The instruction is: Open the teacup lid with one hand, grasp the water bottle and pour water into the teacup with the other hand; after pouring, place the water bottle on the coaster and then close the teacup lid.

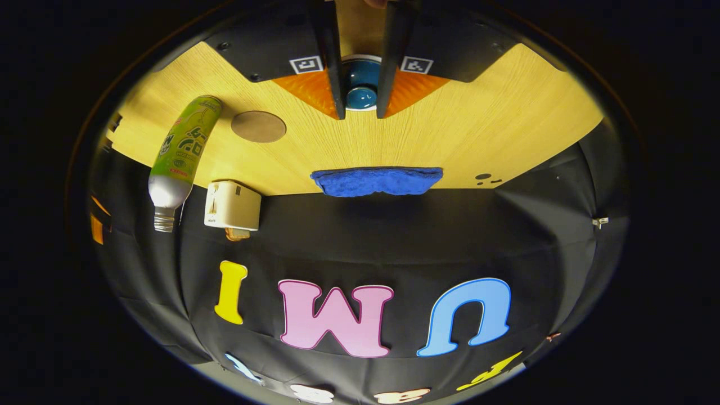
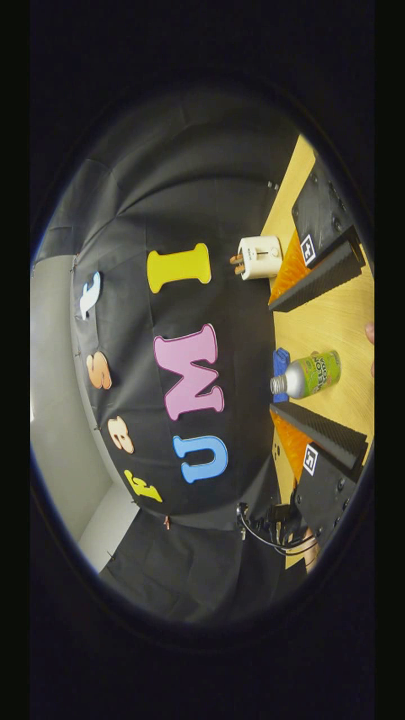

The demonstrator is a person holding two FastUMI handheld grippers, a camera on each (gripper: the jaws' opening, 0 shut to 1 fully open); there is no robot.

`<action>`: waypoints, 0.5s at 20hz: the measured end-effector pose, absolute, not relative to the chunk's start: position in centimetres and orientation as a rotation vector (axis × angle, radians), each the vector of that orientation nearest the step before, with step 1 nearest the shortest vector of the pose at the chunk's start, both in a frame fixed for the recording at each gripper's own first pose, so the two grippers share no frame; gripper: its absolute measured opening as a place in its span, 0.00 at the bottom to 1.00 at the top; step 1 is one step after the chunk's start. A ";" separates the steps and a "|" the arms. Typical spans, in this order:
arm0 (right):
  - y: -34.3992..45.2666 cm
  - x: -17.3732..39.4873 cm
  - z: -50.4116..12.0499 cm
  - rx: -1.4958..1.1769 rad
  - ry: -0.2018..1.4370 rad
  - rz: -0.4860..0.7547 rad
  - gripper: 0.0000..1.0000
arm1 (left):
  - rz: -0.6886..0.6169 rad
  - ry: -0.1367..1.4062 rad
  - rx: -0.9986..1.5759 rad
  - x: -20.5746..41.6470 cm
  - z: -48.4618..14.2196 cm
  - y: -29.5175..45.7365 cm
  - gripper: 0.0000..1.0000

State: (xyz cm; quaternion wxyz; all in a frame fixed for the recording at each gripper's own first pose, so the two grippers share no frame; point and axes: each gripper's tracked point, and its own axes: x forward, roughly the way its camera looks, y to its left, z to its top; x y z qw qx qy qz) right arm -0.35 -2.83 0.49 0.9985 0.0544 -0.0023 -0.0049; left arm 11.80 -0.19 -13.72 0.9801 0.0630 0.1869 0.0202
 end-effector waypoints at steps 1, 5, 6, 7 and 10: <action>-2.8 -0.3 0.4 0.109 -0.003 -0.009 0.99 | 0.040 0.375 0.133 11.8 -13.7 -0.2 0.35; -2.4 -0.1 0.0 0.099 0.006 -0.002 0.99 | 0.030 0.337 0.107 11.7 -13.2 -0.3 0.32; -2.2 -0.1 -0.3 0.096 0.012 -0.001 0.98 | 0.031 0.319 0.104 11.7 -12.7 -0.4 0.31; -2.1 0.0 -0.6 0.095 0.018 0.002 0.99 | 0.032 0.302 0.105 11.6 -12.1 -0.3 0.31; -1.7 0.4 -1.6 0.090 0.041 0.008 0.99 | 0.034 0.244 0.111 10.4 -10.2 -0.2 0.31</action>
